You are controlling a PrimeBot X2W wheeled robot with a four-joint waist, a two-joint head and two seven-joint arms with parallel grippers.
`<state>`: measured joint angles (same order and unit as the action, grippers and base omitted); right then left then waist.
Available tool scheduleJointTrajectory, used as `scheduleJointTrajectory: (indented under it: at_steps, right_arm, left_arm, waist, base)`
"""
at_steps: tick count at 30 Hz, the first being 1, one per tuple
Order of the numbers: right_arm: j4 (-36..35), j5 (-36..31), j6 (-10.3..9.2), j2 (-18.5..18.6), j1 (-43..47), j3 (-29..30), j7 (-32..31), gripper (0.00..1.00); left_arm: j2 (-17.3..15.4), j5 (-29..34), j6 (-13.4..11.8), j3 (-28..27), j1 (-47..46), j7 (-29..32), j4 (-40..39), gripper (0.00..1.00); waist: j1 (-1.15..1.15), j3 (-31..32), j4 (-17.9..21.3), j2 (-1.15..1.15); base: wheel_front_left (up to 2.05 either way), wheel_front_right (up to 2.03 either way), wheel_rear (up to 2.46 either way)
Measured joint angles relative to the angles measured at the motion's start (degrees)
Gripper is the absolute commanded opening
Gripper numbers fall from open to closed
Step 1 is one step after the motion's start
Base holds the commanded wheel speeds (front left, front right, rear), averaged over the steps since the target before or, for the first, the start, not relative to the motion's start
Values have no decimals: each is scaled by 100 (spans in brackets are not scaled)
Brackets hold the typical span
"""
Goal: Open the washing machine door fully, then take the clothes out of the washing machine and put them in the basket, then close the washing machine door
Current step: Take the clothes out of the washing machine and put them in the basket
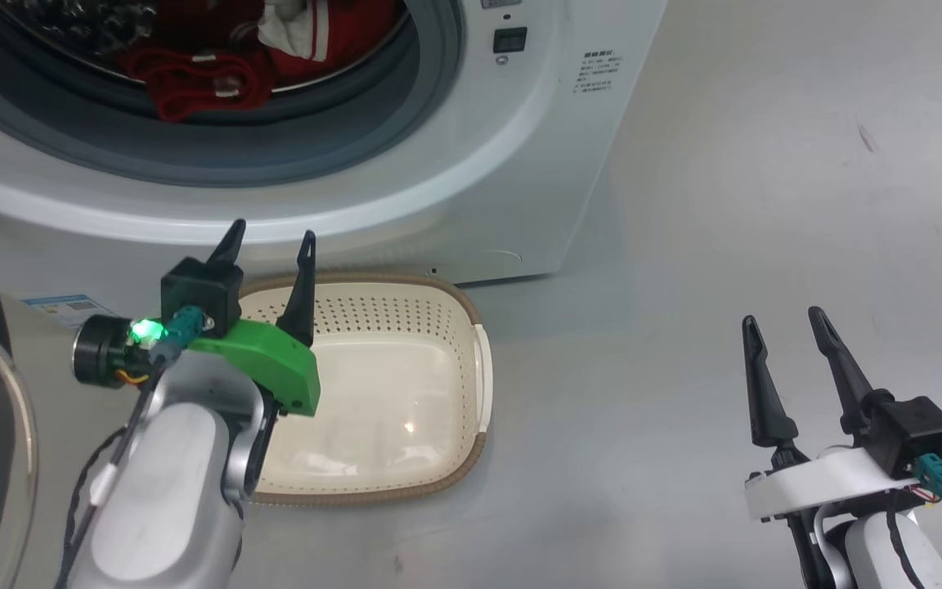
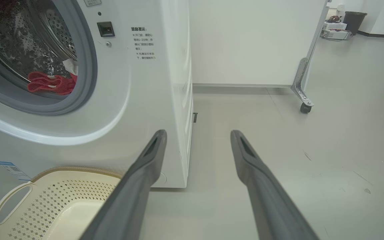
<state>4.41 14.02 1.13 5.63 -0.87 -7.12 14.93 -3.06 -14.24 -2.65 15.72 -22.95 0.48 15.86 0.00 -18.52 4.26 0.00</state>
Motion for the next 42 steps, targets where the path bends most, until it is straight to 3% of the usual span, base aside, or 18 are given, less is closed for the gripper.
scheduleJointTrajectory:
  at_steps: [6, 23, 42]
  right_arm:
    - [-77, 7, 60, -35, -271, -33, 0, 100]
    - [-20, 127, 234, -225, -1130, -232, 0, 100]
    - [234, 344, 286, -319, -1282, -319, 0, 100]
  left_arm:
    - [-66, -166, 152, -100, -827, 561, 179, 100]
    - [-869, -289, 432, -651, -2903, 1729, 923, 100]
    - [-1473, -69, 427, -805, -3949, 2060, 1720, 100]
  waist:
    - [0, -457, 199, 0]
    - [1, -1528, 1010, 0]
    - [1, -1939, 1803, 0]
  base:
    - [0, 0, 0]
    - [0, 0, 0]
    - [0, 0, 0]
